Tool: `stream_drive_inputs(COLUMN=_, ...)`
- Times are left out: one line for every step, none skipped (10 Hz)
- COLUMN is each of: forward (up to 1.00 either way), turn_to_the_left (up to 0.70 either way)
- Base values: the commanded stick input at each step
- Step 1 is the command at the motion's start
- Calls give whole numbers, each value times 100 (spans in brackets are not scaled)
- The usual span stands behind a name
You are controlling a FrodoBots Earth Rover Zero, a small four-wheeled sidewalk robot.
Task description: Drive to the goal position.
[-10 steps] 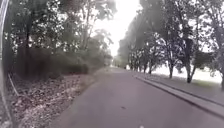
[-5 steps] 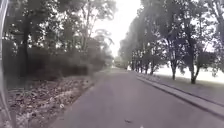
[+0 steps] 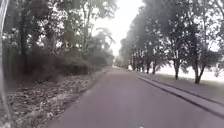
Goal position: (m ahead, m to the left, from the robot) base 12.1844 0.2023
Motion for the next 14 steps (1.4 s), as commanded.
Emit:
stream_drive_inputs(forward=70, turn_to_the_left=1)
stream_drive_inputs(forward=70, turn_to_the_left=1)
stream_drive_inputs(forward=70, turn_to_the_left=1)
stream_drive_inputs(forward=70, turn_to_the_left=1)
stream_drive_inputs(forward=70, turn_to_the_left=1)
stream_drive_inputs(forward=70, turn_to_the_left=1)
stream_drive_inputs(forward=70, turn_to_the_left=1)
stream_drive_inputs(forward=70, turn_to_the_left=1)
stream_drive_inputs(forward=70, turn_to_the_left=1)
stream_drive_inputs(forward=70, turn_to_the_left=1)
stream_drive_inputs(forward=70, turn_to_the_left=1)
stream_drive_inputs(forward=70, turn_to_the_left=1)
stream_drive_inputs(forward=70, turn_to_the_left=1)
stream_drive_inputs(forward=70, turn_to_the_left=1)
